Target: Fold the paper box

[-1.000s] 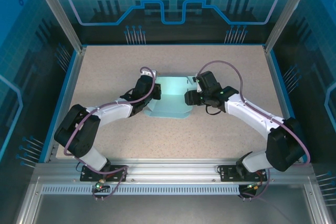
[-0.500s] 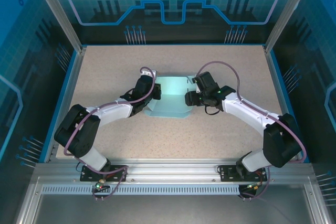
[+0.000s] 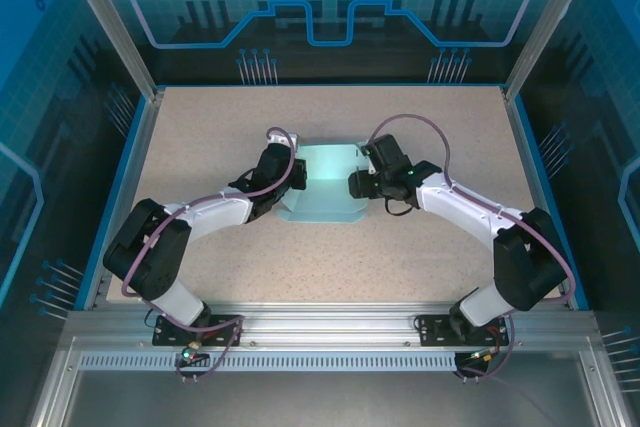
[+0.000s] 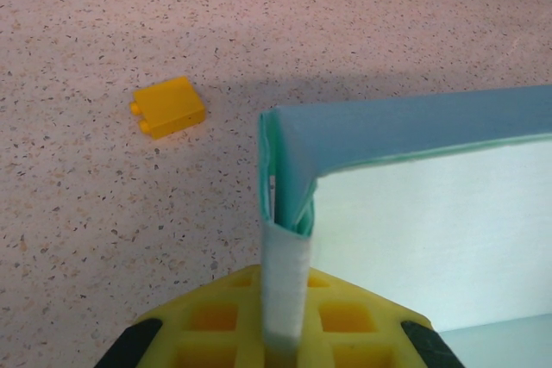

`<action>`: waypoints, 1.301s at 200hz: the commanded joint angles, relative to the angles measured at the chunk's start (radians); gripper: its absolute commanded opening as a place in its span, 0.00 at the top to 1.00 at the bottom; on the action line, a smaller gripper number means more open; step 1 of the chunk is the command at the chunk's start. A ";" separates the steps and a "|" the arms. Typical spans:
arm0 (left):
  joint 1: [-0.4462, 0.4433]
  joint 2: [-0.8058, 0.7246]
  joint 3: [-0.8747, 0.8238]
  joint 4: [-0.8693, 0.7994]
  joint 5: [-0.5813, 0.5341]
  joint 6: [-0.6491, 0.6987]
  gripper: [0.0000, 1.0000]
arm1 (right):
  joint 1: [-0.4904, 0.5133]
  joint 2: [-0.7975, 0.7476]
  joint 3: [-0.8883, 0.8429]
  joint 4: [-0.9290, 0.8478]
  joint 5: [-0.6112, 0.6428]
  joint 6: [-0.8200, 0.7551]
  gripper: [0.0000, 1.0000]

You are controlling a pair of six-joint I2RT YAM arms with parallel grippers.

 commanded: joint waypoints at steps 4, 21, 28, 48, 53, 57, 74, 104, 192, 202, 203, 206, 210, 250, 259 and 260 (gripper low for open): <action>-0.004 -0.003 0.027 0.011 0.034 0.008 0.94 | 0.018 -0.004 0.052 0.059 -0.007 -0.046 0.45; -0.005 0.000 0.030 0.008 0.033 0.007 0.93 | 0.026 -0.004 0.072 0.051 -0.004 -0.068 0.47; -0.004 0.001 0.029 0.011 0.034 0.006 0.93 | 0.030 -0.003 0.078 0.051 -0.004 -0.082 0.48; -0.005 0.006 0.027 0.015 0.042 0.004 0.94 | 0.047 0.007 0.104 0.032 0.033 -0.123 0.49; -0.005 0.006 0.028 0.012 0.041 0.004 0.94 | 0.050 0.010 0.113 0.025 0.044 -0.130 0.49; -0.005 0.006 0.028 0.010 0.039 0.004 0.94 | 0.052 0.011 0.118 0.023 0.049 -0.134 0.49; -0.004 0.007 0.025 0.014 0.039 0.001 0.93 | 0.060 0.016 0.129 0.027 0.055 -0.160 0.50; -0.004 0.010 0.028 0.011 0.041 0.001 0.94 | 0.072 0.054 0.170 0.007 0.061 -0.189 0.51; -0.005 0.010 0.027 0.013 0.035 0.002 0.94 | 0.083 0.101 0.162 0.027 -0.066 -0.172 0.57; -0.005 0.011 0.027 0.018 0.037 0.001 0.94 | 0.083 0.104 0.162 0.037 -0.092 -0.174 0.57; -0.006 0.011 0.027 0.019 0.038 0.001 0.94 | 0.083 0.104 0.162 0.037 -0.094 -0.174 0.57; -0.005 0.011 0.025 0.020 0.039 0.001 0.94 | 0.083 0.104 0.163 0.038 -0.100 -0.176 0.57; -0.005 0.011 0.025 0.021 0.041 0.001 0.93 | 0.083 0.106 0.164 0.038 -0.103 -0.179 0.57; -0.004 0.008 0.022 0.012 0.018 0.011 0.94 | 0.076 0.067 0.187 -0.012 -0.073 -0.229 0.54; -0.001 0.008 0.021 0.008 0.016 0.012 0.93 | 0.071 0.051 0.190 -0.029 -0.061 -0.242 0.52; -0.001 0.008 0.022 0.008 0.016 0.012 0.93 | 0.071 0.050 0.191 -0.030 -0.059 -0.243 0.52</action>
